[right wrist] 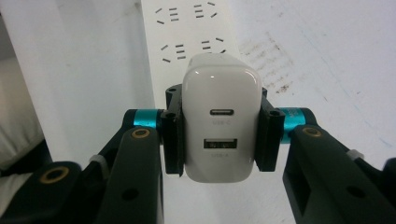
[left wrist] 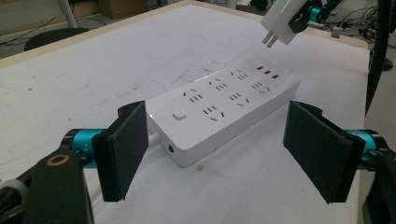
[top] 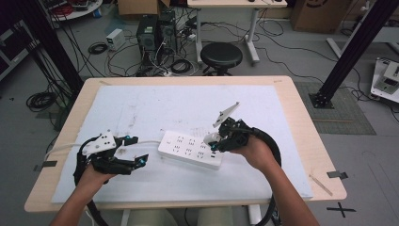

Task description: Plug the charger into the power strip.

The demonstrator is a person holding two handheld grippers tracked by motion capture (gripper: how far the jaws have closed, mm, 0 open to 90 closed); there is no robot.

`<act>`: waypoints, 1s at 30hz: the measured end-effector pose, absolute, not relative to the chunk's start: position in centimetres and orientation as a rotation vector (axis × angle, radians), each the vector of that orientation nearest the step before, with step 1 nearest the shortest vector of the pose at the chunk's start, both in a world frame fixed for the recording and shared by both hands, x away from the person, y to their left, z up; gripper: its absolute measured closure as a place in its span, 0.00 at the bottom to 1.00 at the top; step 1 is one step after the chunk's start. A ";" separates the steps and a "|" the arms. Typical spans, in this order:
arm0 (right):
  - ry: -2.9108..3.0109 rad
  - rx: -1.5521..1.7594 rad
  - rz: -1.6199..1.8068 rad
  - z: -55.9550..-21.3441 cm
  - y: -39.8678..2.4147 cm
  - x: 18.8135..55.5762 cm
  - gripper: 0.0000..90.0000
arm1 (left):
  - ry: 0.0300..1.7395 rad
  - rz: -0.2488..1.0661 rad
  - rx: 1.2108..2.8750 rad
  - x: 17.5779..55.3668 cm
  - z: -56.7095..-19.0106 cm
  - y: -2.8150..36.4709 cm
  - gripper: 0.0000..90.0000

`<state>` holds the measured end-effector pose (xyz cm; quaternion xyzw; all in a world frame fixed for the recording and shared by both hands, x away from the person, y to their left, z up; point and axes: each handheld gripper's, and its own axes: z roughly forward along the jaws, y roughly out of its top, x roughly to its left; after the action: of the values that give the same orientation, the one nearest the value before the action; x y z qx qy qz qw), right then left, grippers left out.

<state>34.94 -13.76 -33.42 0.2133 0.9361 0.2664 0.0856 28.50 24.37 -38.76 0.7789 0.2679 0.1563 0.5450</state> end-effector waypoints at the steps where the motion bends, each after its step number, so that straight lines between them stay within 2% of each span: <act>1: 2.811 0.618 0.762 -33.4 -13.3 35.3 0.70 | 0.641 0.369 1.843 28.5 -38.9 24.5 0.25; 30: 2.948 0.554 0.544 -36.0 -10.7 38.5 0.70 | 0.680 0.356 1.809 28.8 -40.5 26.0 0.25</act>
<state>38.46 -10.75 -36.05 0.1815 0.9660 0.1782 0.0465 28.81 25.98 -40.47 0.7657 0.2877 0.1509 0.5551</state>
